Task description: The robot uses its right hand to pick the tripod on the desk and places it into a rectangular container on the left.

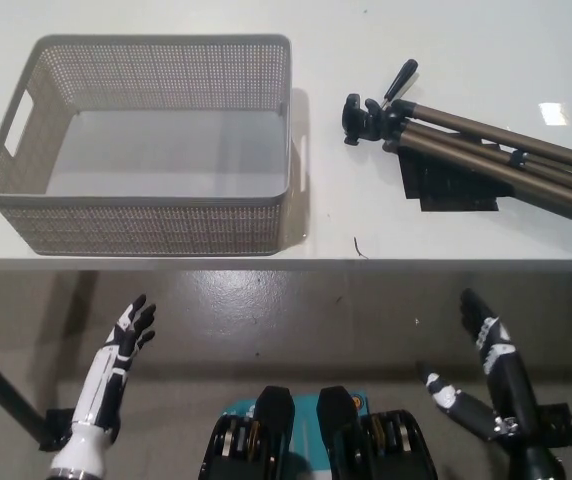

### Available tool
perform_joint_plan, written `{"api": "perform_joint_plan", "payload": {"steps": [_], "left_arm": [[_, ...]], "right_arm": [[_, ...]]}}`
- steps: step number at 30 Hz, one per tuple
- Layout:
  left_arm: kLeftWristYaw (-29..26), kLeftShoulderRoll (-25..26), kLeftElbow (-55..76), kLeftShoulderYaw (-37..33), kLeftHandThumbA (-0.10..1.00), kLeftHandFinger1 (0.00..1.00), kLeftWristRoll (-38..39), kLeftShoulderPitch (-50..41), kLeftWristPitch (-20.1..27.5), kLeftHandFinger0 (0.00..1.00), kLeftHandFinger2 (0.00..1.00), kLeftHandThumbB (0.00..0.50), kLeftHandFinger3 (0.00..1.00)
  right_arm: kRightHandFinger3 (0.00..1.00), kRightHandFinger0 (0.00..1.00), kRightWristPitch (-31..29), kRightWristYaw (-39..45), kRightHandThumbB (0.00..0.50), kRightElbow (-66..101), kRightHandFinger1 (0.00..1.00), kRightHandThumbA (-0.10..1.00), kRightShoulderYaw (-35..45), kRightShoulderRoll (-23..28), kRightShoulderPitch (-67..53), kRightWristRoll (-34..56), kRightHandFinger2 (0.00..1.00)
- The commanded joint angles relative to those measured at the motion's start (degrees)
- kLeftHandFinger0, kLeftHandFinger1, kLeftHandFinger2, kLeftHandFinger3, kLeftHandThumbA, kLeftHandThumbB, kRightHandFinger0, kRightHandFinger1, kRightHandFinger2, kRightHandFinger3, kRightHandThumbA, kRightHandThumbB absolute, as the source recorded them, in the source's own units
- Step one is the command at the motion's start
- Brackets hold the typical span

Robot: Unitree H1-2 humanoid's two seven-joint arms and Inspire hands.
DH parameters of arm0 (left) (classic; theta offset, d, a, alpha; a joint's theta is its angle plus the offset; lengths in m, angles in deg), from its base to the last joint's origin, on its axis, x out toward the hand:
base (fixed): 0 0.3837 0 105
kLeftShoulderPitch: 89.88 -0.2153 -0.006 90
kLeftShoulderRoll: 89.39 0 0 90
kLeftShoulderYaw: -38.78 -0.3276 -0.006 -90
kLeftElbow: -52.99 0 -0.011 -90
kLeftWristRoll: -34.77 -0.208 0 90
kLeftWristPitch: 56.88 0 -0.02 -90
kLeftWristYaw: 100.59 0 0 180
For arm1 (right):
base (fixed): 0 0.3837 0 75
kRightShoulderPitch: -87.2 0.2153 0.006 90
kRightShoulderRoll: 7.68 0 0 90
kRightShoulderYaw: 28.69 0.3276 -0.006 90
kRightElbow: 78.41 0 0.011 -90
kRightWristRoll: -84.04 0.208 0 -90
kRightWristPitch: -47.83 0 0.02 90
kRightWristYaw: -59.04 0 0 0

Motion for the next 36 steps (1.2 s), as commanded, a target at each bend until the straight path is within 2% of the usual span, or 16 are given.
{"api": "perform_joint_plan", "payload": {"steps": [1, 3, 5, 7, 8, 9, 11, 12, 13, 14, 17, 20, 23, 28, 32, 36], "left_arm": [[1.4, 0.74, 1.58, 0.1, 1.0, 1.0, 0.6, 3.18, 2.82, 1.0, 1.0, 0.5, 1.0], [1.56, 0.91, 1.69, 0.26, 1.0, 1.0, 0.72, 3.57, 2.59, 1.0, 1.0, 0.5, 1.0], [1.4, 0.68, 1.68, 0.45, 1.0, 1.0, 0.8, 4.14, 1.66, 1.0, 1.0, 0.5, 1.0], [1.63, 0.7, 1.64, 0.54, 1.0, 1.0, 1.0, 4.04, 1.63, 1.0, 1.0, 0.5, 1.0], [1.7, 0.73, 1.5, 0.54, 1.0, 1.0, 0.83, 4.02, 1.8, 1.0, 1.0, 0.5, 1.0], [1.87, 0.85, 1.57, 0.51, 1.0, 1.0, 0.8, 4.18, 1.38, 1.0, 1.0, 0.5, 1.0], [2.19, 0.88, 1.59, 0.4, 1.0, 1.0, 0.93, 4.23, 0.93, 1.0, 1.0, 0.5, 1.0], [2.16, 0.8, 1.53, 0.42, 1.0, 1.0, 0.96, 4.11, 0.91, 1.0, 1.0, 0.5, 1.0], [2.06, 0.67, 1.36, 0.5, 1.0, 1.0, 1.03, 4.15, 0.86, 1.0, 1.0, 0.5, 1.0], [2.0, 0.6, 1.27, 0.46, 1.0, 1.0, 0.89, 3.74, 1.06, 1.0, 1.0, 0.5, 1.0], [2.16, 0.9, 1.03, 0.39, 1.0, 1.0, 0.72, 3.53, 1.49, 1.0, 1.0, 0.5, 1.0], [2.35, 1.22, 0.72, 0.53, 1.0, 1.0, 0.97, 3.76, 1.76, 1.0, 1.0, 0.5, 1.0], [2.64, 1.52, 0.65, 0.54, 1.0, 1.0, 1.12, 3.65, 1.65, 1.0, 1.0, 0.5, 1.0], [1.95, 1.43, 0.33, 0.39, 1.0, 1.0, -0.13, 2.97, 2.67, 1.0, 1.0, 0.5, 1.0], [2.18, 1.46, 1.21, 0.33, 1.0, 1.0, 0.09, 2.13, 1.8, 1.0, 1.0, 0.5, 1.0], [2.23, 1.36, 1.96, 0.14, 1.0, 1.0, -0.11, 1.79, 0.48, 1.0, 1.0, 0.5, 1.0]], "right_arm": [[1.0, 0.91, -4.91, -4.3, 0.22, 8.01, 1.0, 0.75, 2.67, -0.77, 1.24, -1.63, 1.0], [1.0, 0.87, -4.91, -7.7, 0.231, 10.92, 0.97, 0.78, 4.21, -1.36, 2.13, -4.82, 1.0], [1.0, 0.88, -4.91, -9.74, 0.216, 14.25, 0.98, 0.8, 6.13, -0.93, 4.13, -6.51, 1.0], [1.0, 0.91, -4.91, -10.14, 0.225, 17.71, 1.0, 0.84, 9.27, -0.48, 7.38, -6.32, 1.0], [1.0, 1.0, -3.77, -8.79, 0.228, 19.84, 1.0, 0.87, 10.62, 1.73, 9.75, -6.26, 1.0], [1.0, 1.0, 1.94, -7.01, 0.305, 23.53, 1.0, 0.98, 11.3, 4.05, 11.94, -8.62, 1.0], [1.0, 1.0, 10.36, -2.73, 0.35, 28.24, 1.0, 1.0, 11.77, 8.75, 16.11, -12.41, 1.0], [1.0, 1.0, 13.5, -1.37, 0.397, 29.58, 1.0, 1.0, 11.66, 10.09, 17.25, -13.48, 1.0], [1.0, 1.0, 19.59, 1.76, 0.404, 31.65, 1.0, 1.0, 11.25, 13.24, 20.64, -14.88, 1.0], [1.0, 1.0, 21.88, 3.12, 0.392, 31.77, 1.0, 1.0, 10.7, 15.0, 22.83, -15.15, 1.0], [1.0, 1.0, 29.89, 7.18, 0.421, 27.34, 1.0, 0.97, 8.55, 20.51, 33.26, -17.82, 1.0], [1.0, 1.0, 31.47, 9.85, 0.44, 18.77, 1.0, 0.95, 5.47, 24.18, 41.74, -19.53, 1.0], [1.0, 1.0, 31.94, 11.48, 0.498, 8.21, 1.0, 0.94, 1.58, 25.15, 49.51, -21.38, 1.0], [1.0, 1.0, 33.97, 16.64, 0.47, -12.0, 1.0, 0.92, -7.39, 24.61, 62.71, -24.98, 1.0], [1.0, 1.0, 32.65, 17.56, 0.496, -30.28, 1.0, 0.92, -12.29, 22.2, 70.1, -25.13, 1.0], [1.0, 1.0, 30.81, 16.95, 0.5, -44.11, 1.0, 0.98, -16.43, 19.11, 74.56, -26.08, 1.0]]}}
